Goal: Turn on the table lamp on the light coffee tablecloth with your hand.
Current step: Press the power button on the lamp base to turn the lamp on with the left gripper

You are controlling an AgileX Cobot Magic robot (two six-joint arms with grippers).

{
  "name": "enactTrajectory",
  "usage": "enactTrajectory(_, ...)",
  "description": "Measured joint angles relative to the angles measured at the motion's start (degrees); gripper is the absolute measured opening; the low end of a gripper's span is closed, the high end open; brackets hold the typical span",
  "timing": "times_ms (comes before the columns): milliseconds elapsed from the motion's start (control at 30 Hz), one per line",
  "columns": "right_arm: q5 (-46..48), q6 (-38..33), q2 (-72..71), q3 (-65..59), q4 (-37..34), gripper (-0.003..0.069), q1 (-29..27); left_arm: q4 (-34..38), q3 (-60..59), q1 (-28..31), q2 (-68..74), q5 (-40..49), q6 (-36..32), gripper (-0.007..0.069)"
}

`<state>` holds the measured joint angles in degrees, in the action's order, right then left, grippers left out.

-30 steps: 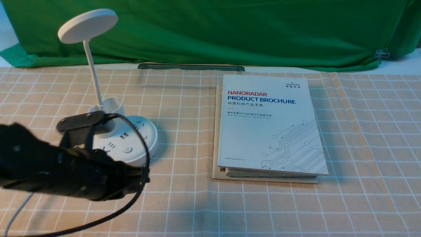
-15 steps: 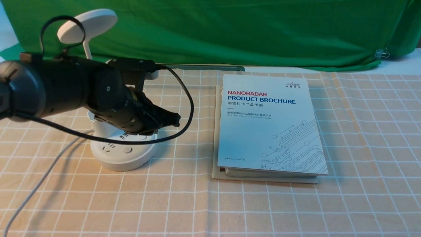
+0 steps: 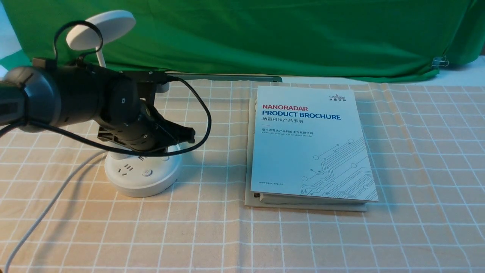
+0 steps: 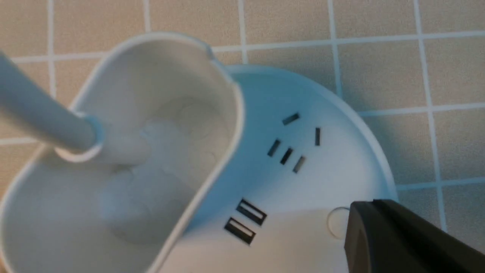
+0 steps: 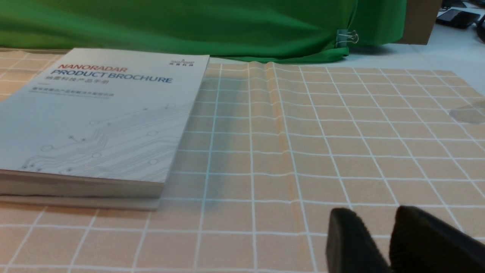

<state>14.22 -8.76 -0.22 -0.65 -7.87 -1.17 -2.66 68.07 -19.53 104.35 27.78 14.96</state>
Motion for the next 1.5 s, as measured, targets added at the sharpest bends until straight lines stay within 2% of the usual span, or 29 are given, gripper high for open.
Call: enactTrajectory(1500, -0.04, 0.00, 0.00, 0.00, 0.00, 0.0238, 0.00, 0.32, 0.47, 0.24, 2.25, 1.63, -1.02, 0.0001)
